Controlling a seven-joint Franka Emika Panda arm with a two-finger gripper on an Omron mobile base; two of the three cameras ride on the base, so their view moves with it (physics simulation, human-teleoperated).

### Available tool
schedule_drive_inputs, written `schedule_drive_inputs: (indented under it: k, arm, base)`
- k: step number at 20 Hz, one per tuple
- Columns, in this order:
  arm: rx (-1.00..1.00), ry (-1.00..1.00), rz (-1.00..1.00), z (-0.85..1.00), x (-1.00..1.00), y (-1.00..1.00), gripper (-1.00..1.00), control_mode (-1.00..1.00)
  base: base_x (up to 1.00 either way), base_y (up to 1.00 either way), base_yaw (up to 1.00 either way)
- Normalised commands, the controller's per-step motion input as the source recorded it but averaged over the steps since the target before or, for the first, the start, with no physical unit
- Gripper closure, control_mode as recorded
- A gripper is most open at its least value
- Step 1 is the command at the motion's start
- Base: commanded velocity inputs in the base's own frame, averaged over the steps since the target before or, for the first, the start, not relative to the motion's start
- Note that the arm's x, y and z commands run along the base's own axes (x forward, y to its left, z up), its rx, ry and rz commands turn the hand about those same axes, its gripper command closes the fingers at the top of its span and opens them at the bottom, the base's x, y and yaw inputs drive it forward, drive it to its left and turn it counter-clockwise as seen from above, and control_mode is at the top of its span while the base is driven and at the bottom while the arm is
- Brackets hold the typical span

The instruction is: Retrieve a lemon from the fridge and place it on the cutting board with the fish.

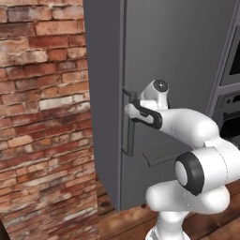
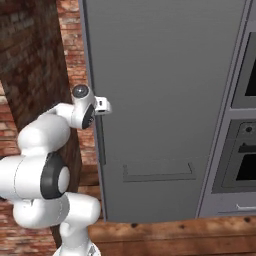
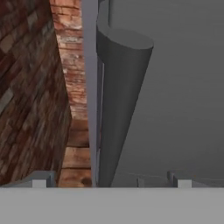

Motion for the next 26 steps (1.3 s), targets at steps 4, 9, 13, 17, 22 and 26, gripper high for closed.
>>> schedule_drive_inputs:
  k: [4,9,13,17,22,26]
  arm:
    - [0.0,-0.01,0.0,-0.05,0.31,0.14,-1.0,-1.0]
    - [0.0,0.0,0.0,0.0,0.45,0.02,-1.0,-1.0]
    - [0.0,0.0,0.02,0.0,0.43,0.0,-1.0,-1.0]
    - [0.02,-0.01,0.05,-0.06,0.43,0.0,-1.0,-1.0]
    - [0.05,-0.05,0.1,-0.15,0.47,0.0,-1.0,-1.0]
    - [0.06,-0.01,0.1,-0.2,0.5,0.0,1.0,-1.0]
  base:
    - [0.0,0.0,0.0]
    - [0.0,0.0,0.0]
    - [0.0,0.0,0.0]
    - [0.0,0.0,0.0]
    - [0.0,0.0,0.0]
    - [0.0,0.0,0.0]
